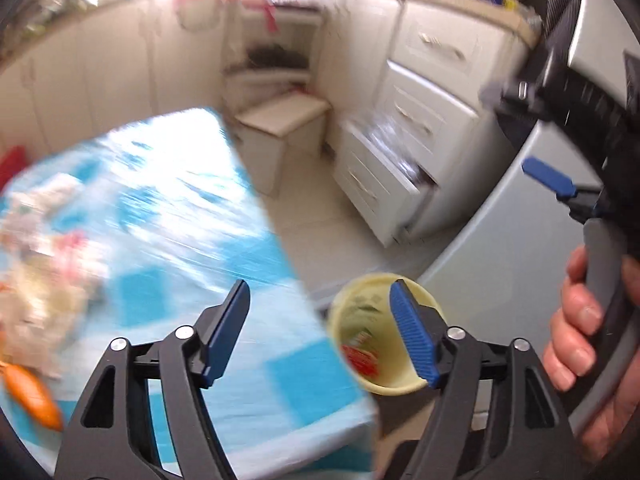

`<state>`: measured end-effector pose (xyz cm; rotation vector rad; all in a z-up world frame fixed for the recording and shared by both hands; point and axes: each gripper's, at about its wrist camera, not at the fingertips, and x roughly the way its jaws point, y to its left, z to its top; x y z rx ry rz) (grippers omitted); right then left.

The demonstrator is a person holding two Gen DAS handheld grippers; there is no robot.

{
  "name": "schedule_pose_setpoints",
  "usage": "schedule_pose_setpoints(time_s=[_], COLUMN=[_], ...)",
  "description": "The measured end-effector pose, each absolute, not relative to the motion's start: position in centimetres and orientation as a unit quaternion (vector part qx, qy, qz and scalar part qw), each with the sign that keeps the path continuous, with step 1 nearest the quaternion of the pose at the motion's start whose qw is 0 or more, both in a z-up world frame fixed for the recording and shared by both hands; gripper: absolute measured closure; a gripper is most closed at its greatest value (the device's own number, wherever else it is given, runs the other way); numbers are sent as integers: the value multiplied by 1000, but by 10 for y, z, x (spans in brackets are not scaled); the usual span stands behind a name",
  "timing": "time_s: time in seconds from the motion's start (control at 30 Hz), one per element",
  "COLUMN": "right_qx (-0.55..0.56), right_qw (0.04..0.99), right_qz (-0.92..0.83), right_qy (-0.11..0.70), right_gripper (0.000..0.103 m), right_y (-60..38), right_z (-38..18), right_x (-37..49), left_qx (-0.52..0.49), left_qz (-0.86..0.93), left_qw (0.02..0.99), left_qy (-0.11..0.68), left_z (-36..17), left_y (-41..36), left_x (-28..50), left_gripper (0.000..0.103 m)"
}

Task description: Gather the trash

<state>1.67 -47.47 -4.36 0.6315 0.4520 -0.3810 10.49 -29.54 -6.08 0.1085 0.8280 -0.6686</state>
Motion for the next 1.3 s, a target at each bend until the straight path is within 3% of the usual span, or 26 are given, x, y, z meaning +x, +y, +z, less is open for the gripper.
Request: schedule_pose_setpoints(time_s=[0.2, 0.5, 0.9, 1.3], right_qx=[207, 113, 81, 81], right_qw=[944, 975, 981, 982], right_qz=[-156, -90, -68, -79], right_qy=[202, 170, 164, 153], right_gripper=[8, 7, 7, 7], right_y=[-398, -298, -240, -251], right_z=[-15, 3, 7, 9], right_x=[37, 65, 75, 61], left_qx=[28, -20, -51, -45], left_qz=[-213, -98, -49, -46], left_qw=[923, 954, 954, 957], left_qy=[320, 284, 290, 282], left_z=[-7, 24, -1, -5], left_y=[-172, -40, 7, 2], left_x=[126, 151, 152, 146], left_gripper=[19, 15, 15, 12])
